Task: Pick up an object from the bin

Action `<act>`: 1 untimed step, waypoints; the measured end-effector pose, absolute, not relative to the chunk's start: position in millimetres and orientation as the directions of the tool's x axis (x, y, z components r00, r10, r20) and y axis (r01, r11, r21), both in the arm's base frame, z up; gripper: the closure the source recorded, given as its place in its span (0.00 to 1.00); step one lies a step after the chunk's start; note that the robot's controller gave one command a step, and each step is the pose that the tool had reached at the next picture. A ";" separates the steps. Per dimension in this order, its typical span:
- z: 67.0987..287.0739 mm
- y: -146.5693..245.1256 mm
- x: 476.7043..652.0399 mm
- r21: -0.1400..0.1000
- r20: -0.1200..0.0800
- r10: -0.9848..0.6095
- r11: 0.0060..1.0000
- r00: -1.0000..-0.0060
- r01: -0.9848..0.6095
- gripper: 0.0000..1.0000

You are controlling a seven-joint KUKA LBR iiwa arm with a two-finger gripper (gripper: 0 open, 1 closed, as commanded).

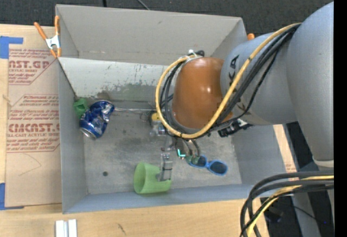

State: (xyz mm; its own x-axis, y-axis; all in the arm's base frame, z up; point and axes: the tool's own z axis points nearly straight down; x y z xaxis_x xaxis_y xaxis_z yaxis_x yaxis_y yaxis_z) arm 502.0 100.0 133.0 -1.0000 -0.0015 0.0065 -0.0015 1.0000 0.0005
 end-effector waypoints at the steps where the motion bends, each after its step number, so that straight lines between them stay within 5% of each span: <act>1: 78.7 103.9 491.1 0.001 0.005 -0.338 0.941 -0.941 -0.338 0.00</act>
Offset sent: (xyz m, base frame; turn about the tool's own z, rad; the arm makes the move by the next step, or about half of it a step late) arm -0.0129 0.0014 -0.0630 -0.3400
